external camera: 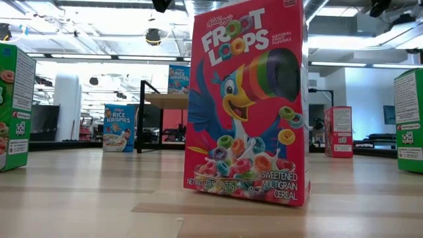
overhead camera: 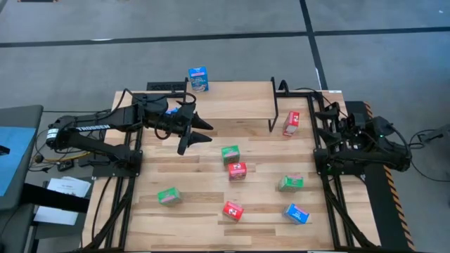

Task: Stack cereal on shelf
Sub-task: Put the top right red cereal box on the shelf

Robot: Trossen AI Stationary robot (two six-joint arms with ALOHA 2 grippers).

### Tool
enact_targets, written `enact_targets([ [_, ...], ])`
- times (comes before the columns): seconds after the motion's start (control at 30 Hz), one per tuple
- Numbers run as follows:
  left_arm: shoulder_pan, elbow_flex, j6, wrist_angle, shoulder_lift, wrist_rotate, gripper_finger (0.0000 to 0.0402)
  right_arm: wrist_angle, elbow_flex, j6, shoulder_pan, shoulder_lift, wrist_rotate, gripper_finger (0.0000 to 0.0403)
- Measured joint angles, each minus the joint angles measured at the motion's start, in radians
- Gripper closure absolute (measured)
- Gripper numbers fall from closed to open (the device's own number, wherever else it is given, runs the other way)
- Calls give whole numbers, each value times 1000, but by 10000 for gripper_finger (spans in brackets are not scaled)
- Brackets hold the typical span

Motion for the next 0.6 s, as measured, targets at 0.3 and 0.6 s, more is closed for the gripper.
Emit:
enact_targets([
  [0.3, 0, 0, 9, 0, 0, 0, 178, 47, 0, 43, 0, 0, 4, 97],
  [0.6, 0, 0, 55, 0, 0, -1, 178, 11, 118, 41, -1, 93, 45, 97],
])
